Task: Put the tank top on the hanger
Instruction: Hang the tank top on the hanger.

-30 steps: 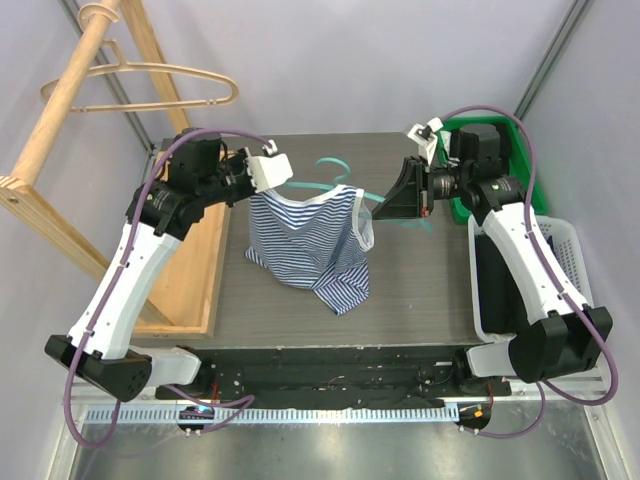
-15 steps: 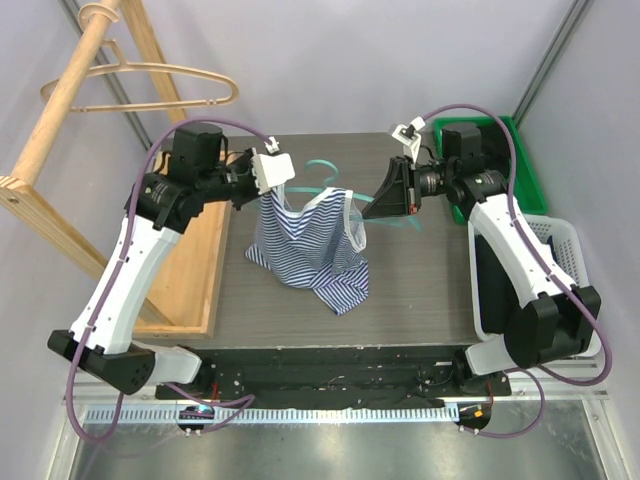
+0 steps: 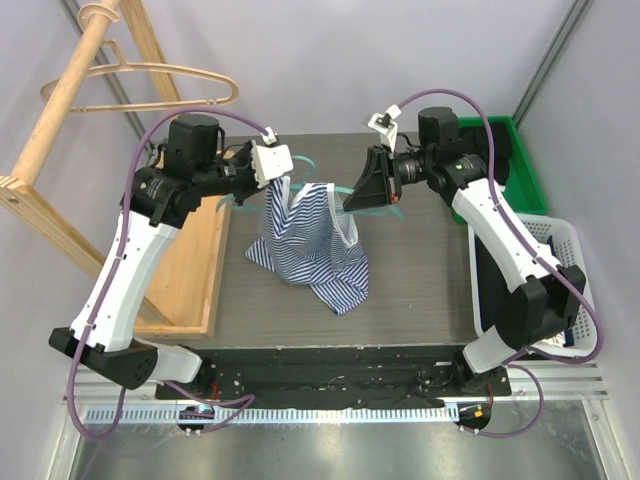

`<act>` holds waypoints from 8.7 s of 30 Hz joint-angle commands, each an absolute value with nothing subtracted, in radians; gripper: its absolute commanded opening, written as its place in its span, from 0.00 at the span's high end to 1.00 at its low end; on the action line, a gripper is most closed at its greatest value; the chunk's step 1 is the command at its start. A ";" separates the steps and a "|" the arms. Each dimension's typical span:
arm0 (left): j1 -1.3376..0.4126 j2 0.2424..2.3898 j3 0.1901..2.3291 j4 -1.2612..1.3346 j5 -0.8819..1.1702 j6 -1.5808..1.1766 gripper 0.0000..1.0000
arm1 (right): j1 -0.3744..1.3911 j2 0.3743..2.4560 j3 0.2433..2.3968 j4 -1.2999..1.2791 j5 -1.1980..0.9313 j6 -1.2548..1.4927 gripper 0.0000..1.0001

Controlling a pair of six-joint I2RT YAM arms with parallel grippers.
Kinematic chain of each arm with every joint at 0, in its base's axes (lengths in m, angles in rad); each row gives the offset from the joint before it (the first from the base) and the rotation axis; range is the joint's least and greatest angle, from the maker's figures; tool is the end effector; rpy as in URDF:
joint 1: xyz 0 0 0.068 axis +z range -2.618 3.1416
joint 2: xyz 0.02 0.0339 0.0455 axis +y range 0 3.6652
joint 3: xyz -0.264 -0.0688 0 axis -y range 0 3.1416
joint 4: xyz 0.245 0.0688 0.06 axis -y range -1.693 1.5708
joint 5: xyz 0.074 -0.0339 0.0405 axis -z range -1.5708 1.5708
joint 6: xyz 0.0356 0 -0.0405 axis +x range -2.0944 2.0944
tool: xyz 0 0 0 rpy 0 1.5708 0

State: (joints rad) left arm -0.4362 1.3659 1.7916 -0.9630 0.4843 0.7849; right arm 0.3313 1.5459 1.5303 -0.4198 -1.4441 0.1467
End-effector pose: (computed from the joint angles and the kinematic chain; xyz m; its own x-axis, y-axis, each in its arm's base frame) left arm 0.2244 -0.1229 0.4738 0.1923 0.6005 -0.7762 0.8489 0.2951 0.4386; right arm 0.3010 0.1409 0.4005 -0.5249 -0.1610 -0.8358 -0.8237 -0.1512 0.5464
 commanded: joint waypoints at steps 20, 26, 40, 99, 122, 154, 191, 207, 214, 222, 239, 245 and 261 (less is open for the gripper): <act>-0.436 1.345 1.937 -0.979 0.399 0.765 0.15 | 0.391 1.586 1.727 -0.181 -1.424 0.320 0.99; -0.436 1.316 1.902 -0.951 0.259 0.792 0.00 | 0.365 1.572 1.511 1.150 -1.345 1.409 0.99; -0.436 1.325 1.940 -0.900 0.181 0.775 0.00 | 0.354 1.626 1.537 1.192 -1.307 1.450 0.99; -0.722 1.364 1.930 -1.045 -0.192 1.221 0.00 | 0.376 1.491 1.681 0.109 -1.197 0.614 0.99; -0.696 1.322 2.069 -1.164 0.202 0.971 0.00 | 0.347 1.476 1.687 0.083 -1.149 0.611 0.99; -1.014 1.006 1.267 -0.255 -0.067 1.587 0.28 | 0.313 1.509 1.709 -0.034 -1.098 0.574 0.99; -1.019 1.282 1.414 -0.107 -0.198 1.660 0.19 | 0.295 1.414 1.648 -0.167 -1.071 0.431 0.99; -1.019 1.322 1.539 -0.301 -0.166 1.582 0.25 | 0.331 1.387 1.698 -0.428 -1.059 0.184 0.99; -1.019 1.319 1.543 -0.371 -0.141 1.574 0.30 | 0.337 1.368 1.700 -0.440 -1.075 0.155 0.99; -1.019 1.321 1.562 -0.430 -0.140 1.543 0.42 | 0.353 1.348 1.723 -0.443 -1.098 0.150 0.99; -1.020 1.342 1.578 -0.397 -0.133 1.566 0.59 | 0.402 1.321 1.730 -0.535 -1.112 0.055 0.99; -1.022 1.342 1.575 -0.396 -0.133 1.575 0.90 | 0.402 1.313 1.723 -0.537 -1.111 0.051 0.99; -1.023 1.293 1.537 -0.457 -0.172 1.605 1.00 | 0.400 1.305 1.709 -0.693 -0.956 -0.138 0.63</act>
